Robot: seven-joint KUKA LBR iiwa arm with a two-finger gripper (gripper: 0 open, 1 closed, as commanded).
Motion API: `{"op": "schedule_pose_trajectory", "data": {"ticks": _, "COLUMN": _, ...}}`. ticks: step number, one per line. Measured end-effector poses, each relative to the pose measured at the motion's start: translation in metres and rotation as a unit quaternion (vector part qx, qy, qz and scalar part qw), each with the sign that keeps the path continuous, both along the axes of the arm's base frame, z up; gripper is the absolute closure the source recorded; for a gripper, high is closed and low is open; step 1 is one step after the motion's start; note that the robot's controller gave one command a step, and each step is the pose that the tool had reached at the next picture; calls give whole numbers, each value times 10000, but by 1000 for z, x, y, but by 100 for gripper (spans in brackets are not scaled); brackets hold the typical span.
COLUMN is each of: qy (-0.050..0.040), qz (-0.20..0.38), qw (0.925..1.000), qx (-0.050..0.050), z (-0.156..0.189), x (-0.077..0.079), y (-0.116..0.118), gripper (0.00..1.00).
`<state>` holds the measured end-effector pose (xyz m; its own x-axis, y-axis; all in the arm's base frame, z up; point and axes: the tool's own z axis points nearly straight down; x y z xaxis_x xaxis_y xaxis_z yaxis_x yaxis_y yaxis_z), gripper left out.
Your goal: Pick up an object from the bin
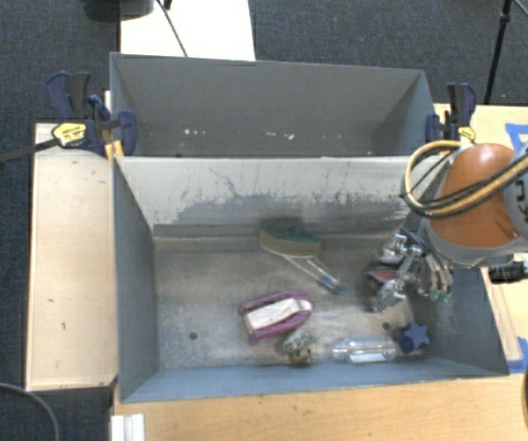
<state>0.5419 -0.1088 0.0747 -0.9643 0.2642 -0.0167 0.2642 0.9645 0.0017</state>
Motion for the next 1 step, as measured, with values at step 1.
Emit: {"op": "schedule_pose_trajectory", "data": {"ticks": 1, "qy": 36, "qz": 476, "qw": 9989, "qx": -4, "z": 133, "x": 4, "y": -6, "gripper": 100}}
